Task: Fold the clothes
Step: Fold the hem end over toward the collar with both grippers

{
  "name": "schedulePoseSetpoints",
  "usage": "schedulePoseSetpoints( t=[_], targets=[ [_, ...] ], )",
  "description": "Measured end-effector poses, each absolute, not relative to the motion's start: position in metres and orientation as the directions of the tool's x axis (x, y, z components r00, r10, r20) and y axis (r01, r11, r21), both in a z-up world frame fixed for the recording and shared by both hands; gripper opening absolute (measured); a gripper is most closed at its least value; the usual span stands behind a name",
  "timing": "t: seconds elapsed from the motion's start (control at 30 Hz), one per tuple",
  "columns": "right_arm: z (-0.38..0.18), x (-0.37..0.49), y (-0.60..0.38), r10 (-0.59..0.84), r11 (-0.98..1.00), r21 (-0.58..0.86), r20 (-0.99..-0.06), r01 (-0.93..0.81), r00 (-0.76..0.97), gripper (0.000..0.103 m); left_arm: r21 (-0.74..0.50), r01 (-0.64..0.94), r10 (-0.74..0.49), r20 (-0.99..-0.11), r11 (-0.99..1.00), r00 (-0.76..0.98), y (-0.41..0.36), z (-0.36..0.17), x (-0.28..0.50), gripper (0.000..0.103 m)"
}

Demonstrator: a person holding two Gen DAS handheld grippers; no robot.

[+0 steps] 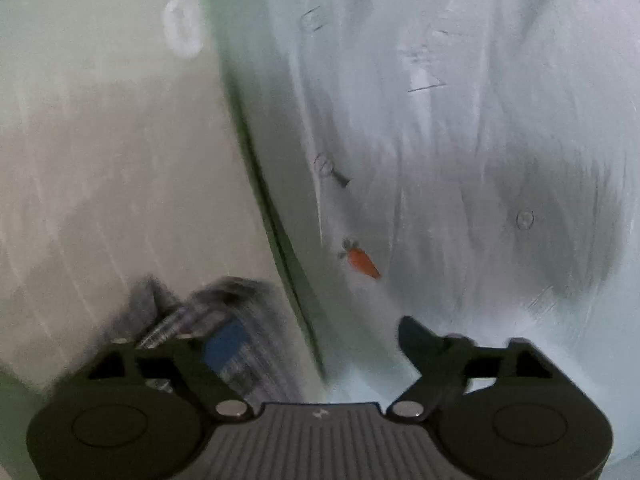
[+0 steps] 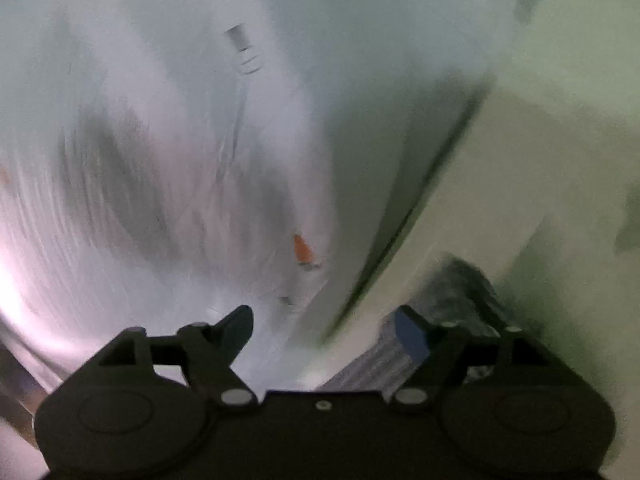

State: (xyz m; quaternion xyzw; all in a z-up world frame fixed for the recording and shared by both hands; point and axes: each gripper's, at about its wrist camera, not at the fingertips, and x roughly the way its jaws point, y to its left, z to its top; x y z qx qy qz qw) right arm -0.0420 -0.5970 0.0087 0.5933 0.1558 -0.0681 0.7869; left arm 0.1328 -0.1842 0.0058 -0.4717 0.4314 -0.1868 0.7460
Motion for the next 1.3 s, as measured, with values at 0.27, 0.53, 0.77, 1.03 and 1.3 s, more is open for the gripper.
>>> schedulePoseSetpoints(
  t=[0.27,0.53,0.77,1.03,1.3],
  targets=[
    [-0.031,-0.024,-0.554,0.053,0.592,0.628,-0.656,0.505,0.753,0.084,-0.55,0.047,-0.517,-0.75,0.834,0.413,-0.209,-0.049,0.113,0.088],
    [-0.071,-0.014,-0.543,0.077,0.581,0.603,-0.709,0.546,0.701,0.09,-0.477,0.168,-0.506,-0.799,0.863,0.326,-0.236,-0.084,0.118,0.091],
    [-0.082,0.0,-0.541,0.082,0.587,0.597,-0.716,0.547,0.693,0.097,-0.52,0.217,-0.563,-0.769,0.826,0.304,-0.254,-0.096,0.131,0.1],
    [-0.085,0.016,-0.526,0.085,0.598,0.599,-0.708,0.533,0.701,0.102,-0.577,0.262,-0.633,-0.714,0.774,0.299,-0.26,-0.101,0.136,0.092],
    [-0.076,0.012,-0.492,0.137,0.629,0.603,-0.708,0.491,0.693,0.044,-0.696,0.202,-0.724,-0.649,0.689,0.236,-0.259,-0.11,0.12,0.03]
  ],
)
